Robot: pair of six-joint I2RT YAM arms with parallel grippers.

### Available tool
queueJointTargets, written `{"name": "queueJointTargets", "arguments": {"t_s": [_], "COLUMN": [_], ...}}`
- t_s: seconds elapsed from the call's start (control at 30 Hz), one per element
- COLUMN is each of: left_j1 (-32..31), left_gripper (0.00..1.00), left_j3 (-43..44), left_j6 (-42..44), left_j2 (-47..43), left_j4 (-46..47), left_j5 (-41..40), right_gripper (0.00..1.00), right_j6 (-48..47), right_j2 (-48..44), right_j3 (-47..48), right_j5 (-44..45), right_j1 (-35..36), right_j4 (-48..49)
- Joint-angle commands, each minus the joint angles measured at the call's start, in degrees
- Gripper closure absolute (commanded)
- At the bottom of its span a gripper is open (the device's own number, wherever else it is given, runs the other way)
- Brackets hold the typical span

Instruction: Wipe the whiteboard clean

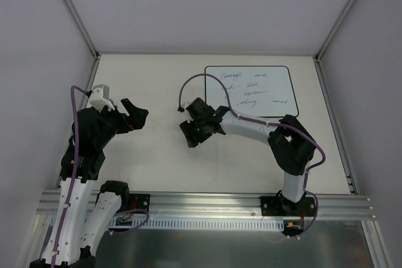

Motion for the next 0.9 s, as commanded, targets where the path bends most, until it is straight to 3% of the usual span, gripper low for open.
{"name": "queueJointTargets", "arguments": {"t_s": [0.0, 0.2, 0.5, 0.87], "left_j1": [-0.59, -0.59, -0.59, -0.59], "left_gripper": [0.01, 0.01, 0.01, 0.01], "left_j3": [1.38, 0.07, -0.11, -1.08], "left_j6": [1.39, 0.86, 0.15, -0.11], "left_j2": [0.32, -0.21, -0.47, -1.61], "left_j4": [0.84, 0.75, 0.4, -0.39], "left_j5": [-0.33, 0.11, 0.72, 0.81], "right_gripper": [0.46, 0.46, 0.48, 0.57], "right_j6": [-1.99, -6.04, -7.1, -3.5], "right_j2": [-4.71, 1.34, 13.38, 16.38], "right_j3": [2.53, 9.74, 20.54, 18.63], "right_j5": [11.77, 17.25, 17.35, 14.89], "right_j1": [-5.62, -11.08, -14.77, -13.2], "right_j4": [-1.25, -1.25, -1.24, -1.42]}}
